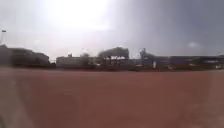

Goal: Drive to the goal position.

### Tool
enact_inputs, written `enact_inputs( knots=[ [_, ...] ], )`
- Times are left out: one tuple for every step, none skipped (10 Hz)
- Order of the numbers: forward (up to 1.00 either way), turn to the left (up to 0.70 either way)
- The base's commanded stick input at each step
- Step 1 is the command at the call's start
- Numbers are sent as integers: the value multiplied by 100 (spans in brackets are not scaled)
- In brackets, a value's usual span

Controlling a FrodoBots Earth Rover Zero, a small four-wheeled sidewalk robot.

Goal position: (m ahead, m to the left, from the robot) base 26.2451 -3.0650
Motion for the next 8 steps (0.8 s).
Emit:
enact_inputs(
  knots=[
    [70,0],
    [70,0],
    [70,0],
    [70,0],
    [70,0],
    [70,0],
    [70,0],
    [70,0]
  ],
)
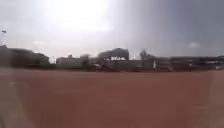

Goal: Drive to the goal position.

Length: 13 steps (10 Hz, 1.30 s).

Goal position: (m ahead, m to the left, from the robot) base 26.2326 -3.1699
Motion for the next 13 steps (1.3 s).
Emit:
enact_inputs(
  knots=[
    [70,0],
    [70,0],
    [70,0],
    [70,0],
    [70,0],
    [70,0],
    [70,0],
    [70,0],
    [70,0],
    [70,0],
    [70,0],
    [70,0],
    [70,0]
  ],
)
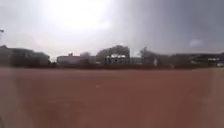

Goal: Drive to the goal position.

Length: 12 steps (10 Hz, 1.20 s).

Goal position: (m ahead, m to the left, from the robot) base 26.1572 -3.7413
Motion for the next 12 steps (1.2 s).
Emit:
enact_inputs(
  knots=[
    [70,0],
    [70,0],
    [70,0],
    [70,0],
    [70,0],
    [70,0],
    [70,0],
    [70,0],
    [70,0],
    [70,0],
    [70,0],
    [70,0]
  ],
)
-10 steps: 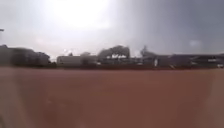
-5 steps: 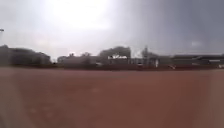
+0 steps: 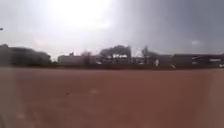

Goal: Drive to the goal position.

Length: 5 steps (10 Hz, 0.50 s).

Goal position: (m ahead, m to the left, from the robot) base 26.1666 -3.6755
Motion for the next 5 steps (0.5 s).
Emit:
enact_inputs(
  knots=[
    [70,0],
    [70,0],
    [70,0],
    [70,0],
    [70,0]
  ],
)
